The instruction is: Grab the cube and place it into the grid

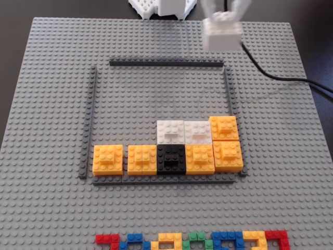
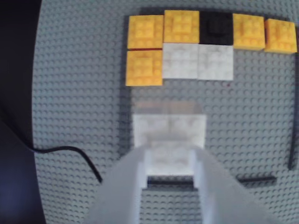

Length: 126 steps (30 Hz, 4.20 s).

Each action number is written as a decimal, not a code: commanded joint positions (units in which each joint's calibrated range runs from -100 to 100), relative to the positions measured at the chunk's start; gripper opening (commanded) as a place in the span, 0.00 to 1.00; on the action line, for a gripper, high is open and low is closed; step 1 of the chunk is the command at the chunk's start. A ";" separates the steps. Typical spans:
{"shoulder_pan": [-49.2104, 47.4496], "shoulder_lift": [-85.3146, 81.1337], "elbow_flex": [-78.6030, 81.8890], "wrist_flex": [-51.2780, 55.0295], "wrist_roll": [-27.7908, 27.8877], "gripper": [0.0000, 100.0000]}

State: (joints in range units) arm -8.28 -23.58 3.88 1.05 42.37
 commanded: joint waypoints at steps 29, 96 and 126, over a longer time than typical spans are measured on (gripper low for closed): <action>17.67 14.04 19.09 -18.98 11.33 0.02; 15.68 26.42 10.21 -21.86 8.99 0.16; 16.19 21.69 7.04 -20.44 8.40 0.15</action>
State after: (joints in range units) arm 7.55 4.33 15.71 -19.80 50.82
